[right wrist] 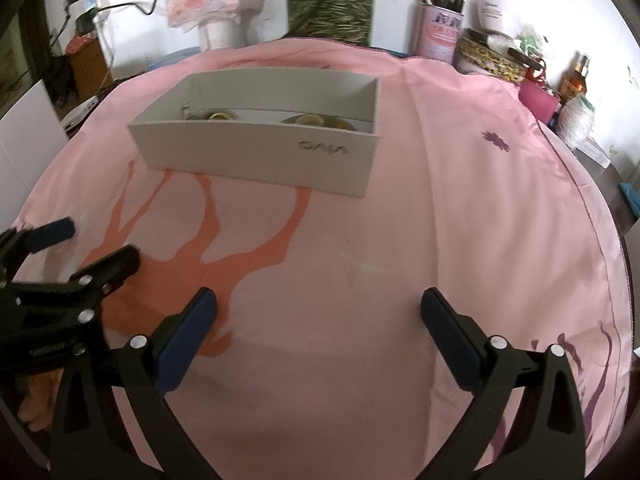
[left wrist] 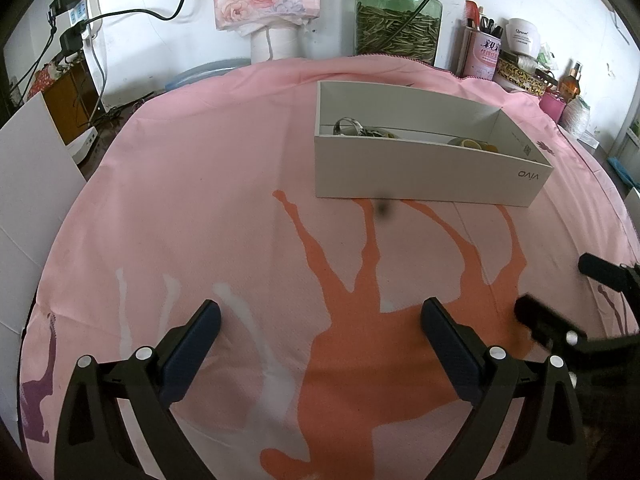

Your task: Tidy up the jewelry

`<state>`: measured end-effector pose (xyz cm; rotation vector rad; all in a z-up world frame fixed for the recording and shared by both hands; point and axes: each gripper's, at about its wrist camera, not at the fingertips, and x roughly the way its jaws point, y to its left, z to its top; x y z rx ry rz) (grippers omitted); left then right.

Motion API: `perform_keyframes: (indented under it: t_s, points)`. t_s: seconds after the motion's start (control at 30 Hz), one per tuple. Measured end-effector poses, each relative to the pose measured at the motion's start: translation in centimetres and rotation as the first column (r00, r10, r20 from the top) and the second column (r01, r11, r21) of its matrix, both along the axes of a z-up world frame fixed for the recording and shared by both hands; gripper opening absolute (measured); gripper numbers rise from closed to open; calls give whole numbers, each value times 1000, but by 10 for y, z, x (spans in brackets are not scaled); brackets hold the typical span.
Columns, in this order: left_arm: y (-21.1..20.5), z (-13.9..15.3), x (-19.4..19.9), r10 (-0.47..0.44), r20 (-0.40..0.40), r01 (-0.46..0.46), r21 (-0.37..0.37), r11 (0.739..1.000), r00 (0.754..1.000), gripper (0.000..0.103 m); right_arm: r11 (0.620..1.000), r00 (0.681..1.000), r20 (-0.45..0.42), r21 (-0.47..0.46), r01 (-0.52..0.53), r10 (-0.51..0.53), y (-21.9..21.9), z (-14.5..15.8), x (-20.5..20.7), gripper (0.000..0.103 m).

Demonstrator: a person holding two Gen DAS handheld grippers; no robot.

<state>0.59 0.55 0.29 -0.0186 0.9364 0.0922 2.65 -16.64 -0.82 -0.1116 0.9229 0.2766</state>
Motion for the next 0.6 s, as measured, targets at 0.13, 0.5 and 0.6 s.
perform_keyframes:
  t_s: [0.13,0.5,0.6]
  points:
    - [-3,1,4,-33,5,33,13,999,999,97,1000,1000,0,0,11,-11,-2,1,3,97]
    - [-5,16,2,-14,104,9,49,999,994,97,998,999,0,52,34,-34,-7,5,10,97]
    - [-8,18,0,-27,119,19,64,998,993,97,996,999,1,77,52,-52,-12,6,12,97]
